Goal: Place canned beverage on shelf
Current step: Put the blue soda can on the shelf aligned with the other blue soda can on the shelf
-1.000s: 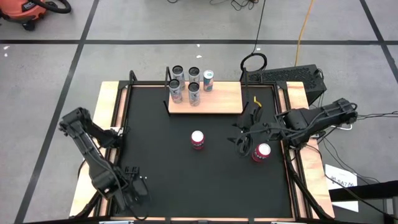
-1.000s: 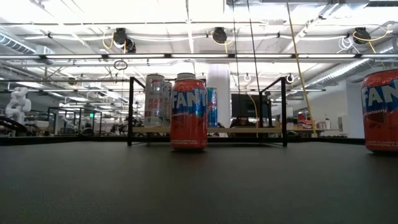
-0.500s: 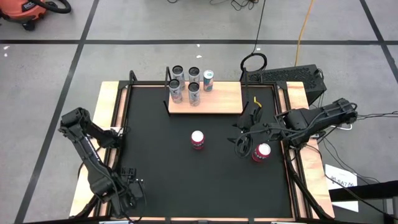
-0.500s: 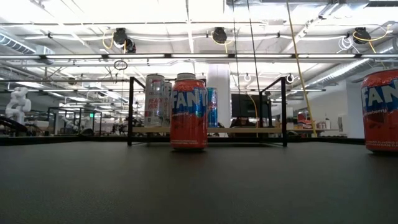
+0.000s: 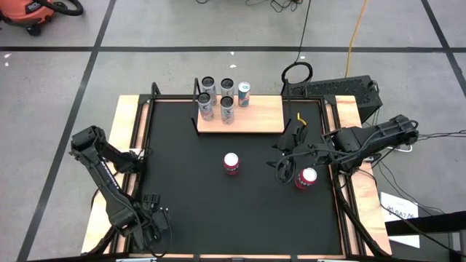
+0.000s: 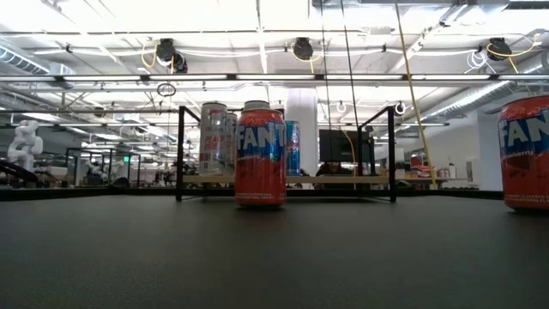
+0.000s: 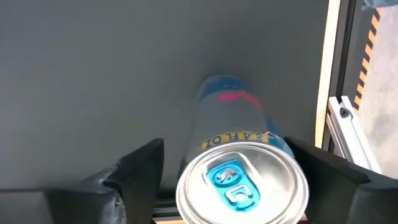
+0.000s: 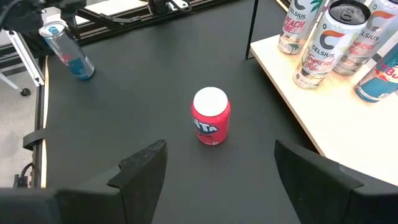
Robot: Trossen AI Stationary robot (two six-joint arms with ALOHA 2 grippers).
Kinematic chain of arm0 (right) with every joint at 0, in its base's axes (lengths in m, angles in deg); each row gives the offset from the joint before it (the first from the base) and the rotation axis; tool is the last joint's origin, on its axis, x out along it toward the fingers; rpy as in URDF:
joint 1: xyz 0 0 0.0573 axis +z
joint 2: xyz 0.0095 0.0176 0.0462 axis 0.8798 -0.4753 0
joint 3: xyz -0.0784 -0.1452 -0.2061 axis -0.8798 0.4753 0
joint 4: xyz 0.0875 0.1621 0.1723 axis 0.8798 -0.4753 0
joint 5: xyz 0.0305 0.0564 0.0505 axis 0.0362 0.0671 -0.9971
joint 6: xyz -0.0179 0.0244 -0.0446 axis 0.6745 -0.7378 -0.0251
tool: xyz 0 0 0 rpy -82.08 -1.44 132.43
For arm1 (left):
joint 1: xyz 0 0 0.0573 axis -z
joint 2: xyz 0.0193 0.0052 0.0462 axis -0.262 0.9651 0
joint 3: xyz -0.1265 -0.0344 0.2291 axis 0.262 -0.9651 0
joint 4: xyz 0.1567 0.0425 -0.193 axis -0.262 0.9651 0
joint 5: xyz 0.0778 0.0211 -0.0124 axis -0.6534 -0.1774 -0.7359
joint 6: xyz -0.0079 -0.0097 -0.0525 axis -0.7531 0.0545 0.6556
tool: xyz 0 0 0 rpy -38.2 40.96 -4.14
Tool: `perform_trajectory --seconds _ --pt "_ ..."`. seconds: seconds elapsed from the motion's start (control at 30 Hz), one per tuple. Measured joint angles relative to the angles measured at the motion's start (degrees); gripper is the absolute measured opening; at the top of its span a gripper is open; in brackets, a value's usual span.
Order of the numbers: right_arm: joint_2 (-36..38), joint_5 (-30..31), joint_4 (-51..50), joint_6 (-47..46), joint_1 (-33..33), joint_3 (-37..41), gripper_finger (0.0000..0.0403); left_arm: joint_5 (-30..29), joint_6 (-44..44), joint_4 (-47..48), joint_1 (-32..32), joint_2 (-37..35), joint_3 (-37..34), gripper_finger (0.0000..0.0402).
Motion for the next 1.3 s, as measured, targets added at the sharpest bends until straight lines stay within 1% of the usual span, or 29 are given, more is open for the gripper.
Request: perform_trajectory --seconds 0.1,0.23,0.33,0.4,0.47,0.67,0.77,0.93,1.1,1.2,1.3 --pt "0.0 0.0 0.08 0.0 0.0 0.0 0.0283 0.5 -0.1 -0.01 -0.02 0.0 0.0 0.0285" --pt "0.0 0.0 0.3 0.02 0.0 0.0 0.0283 3.01 0.41 0.0 -0.78 0.0 0.0 0.0251" --pt "0.0 -0.02 0.93 -0.33 0.0 0.0 0.0283 4.81 3.3 0.13 -2.48 -0.04 0.01 0.0225" --pt "0.0 -0.02 1.49 -1.97 0.0 0.0 0.0283 5.23 4.88 0.1 -3.64 -0.04 0.02 0.0217" --pt "0.0 0.01 1.9 -2.51 0.0 0.0 0.0283 5.24 5.48 0.02 -4.82 -0.04 0.03 0.0217" --pt "0.0 1.61 2.06 -2.54 -0.01 0.0 0.0283 4.48 5.67 0.17 -8.59 -0.04 0.09 0.0236" --pt "-0.02 1.53 2.64 -1.52 -0.07 0.02 0.0283 3.91 5.69 0.32 -10.63 0.02 0.88 0.0234" --pt "-0.02 1.31 4.03 0.09 -0.06 0.0 0.0283 0.94 6.11 0.09 -14.1 0.02 2.89 0.023" --pt "-0.02 1.25 3.83 0.06 -0.07 0.01 0.0283 0.03 5.76 0.04 -17.7 0.02 5.66 0.0229" --pt "-0.02 1.18 0.84 -0.56 -0.04 0.02 0.0283 -0.01 3.86 -0.04 -19.84 0.02 7.75 0.0229" --pt "0.08 1.44 -6.2 -2.9 -0.04 0.87 0.0283 -0.07 1.91 -0.01 -21.98 0.02 10.09 0.0229"
